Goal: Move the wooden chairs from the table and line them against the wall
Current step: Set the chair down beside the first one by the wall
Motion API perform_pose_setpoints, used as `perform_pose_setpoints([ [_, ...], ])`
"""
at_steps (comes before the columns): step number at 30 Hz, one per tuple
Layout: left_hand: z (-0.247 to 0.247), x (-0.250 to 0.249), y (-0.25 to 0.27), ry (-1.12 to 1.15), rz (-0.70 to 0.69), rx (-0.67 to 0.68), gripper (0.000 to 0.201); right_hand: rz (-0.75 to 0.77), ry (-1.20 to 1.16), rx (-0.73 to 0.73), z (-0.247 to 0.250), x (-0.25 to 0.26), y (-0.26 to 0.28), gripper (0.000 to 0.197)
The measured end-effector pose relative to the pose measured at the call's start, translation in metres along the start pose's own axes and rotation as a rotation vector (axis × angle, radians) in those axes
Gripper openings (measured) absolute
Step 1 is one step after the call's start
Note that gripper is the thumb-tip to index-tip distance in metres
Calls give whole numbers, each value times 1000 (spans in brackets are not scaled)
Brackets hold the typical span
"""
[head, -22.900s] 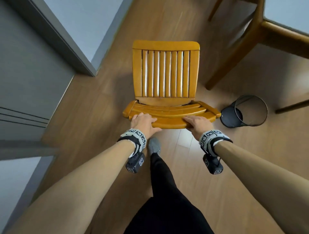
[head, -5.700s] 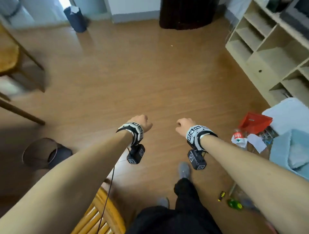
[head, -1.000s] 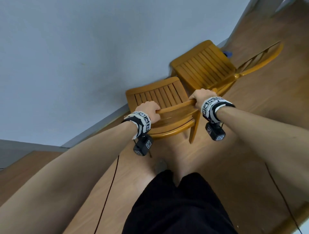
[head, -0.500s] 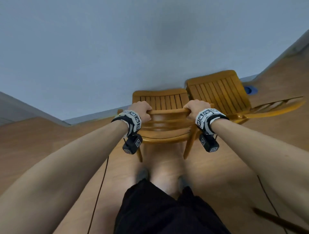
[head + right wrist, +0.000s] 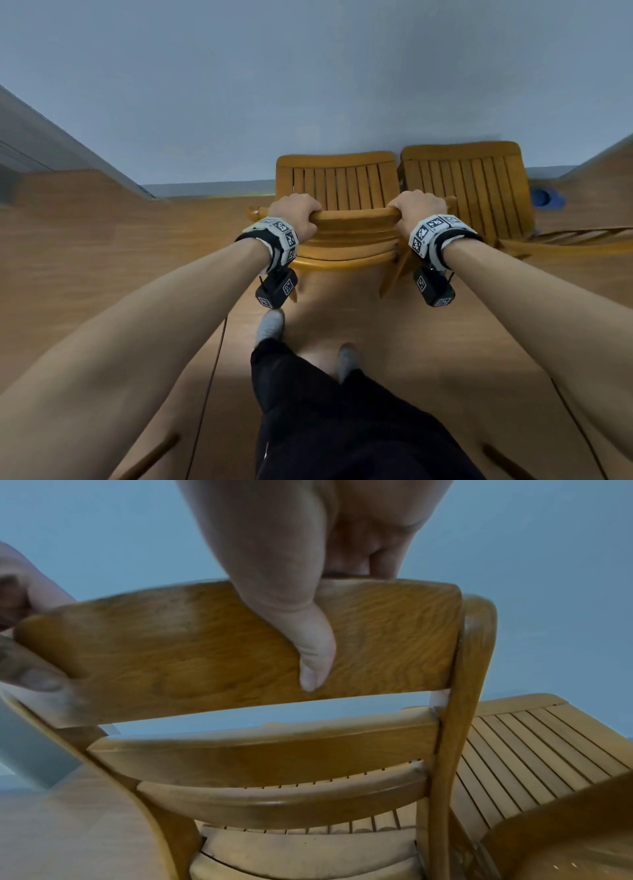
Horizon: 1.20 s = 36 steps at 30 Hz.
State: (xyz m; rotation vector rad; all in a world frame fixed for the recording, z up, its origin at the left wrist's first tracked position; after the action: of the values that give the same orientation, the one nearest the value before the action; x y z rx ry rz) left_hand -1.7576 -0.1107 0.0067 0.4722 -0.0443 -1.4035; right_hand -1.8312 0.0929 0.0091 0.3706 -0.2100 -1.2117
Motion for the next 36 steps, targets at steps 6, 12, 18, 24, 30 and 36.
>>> perform_pose_setpoints([
  [6,-39,-17,19,25,-8,35,16,27,-9,-12,-32,-17,18,18],
  [12,-89,3,28,30,41,76,32,91,-13,60,-92,-5,26,38],
  [18,-91,13,12,72,23,70,32,67,-7,53,-101,-3,5,44],
  [24,-93,0,2,80,-22,38,40,23,13,51,-104,-19,-6,47],
  [30,-98,0,4,82,9,16,41,36,6,12,-110,-21,-7,43],
  [36,-103,1,8,121,22,24,39,79,4,11,-108,-19,-1,25],
])
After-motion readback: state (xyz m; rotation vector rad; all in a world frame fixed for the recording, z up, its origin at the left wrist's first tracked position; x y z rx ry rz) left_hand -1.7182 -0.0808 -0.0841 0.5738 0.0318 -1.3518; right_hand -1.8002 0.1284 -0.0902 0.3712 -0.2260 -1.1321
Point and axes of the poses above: each hand's wrist, its own y-axis away from the middle knuckle, its own z-axis out of the back of the hand, x = y × z, the point moved 5 cm from there along -y, towards the middle knuckle, and after that the axes turned 5 degrees about -x, right-handed, at the moved point
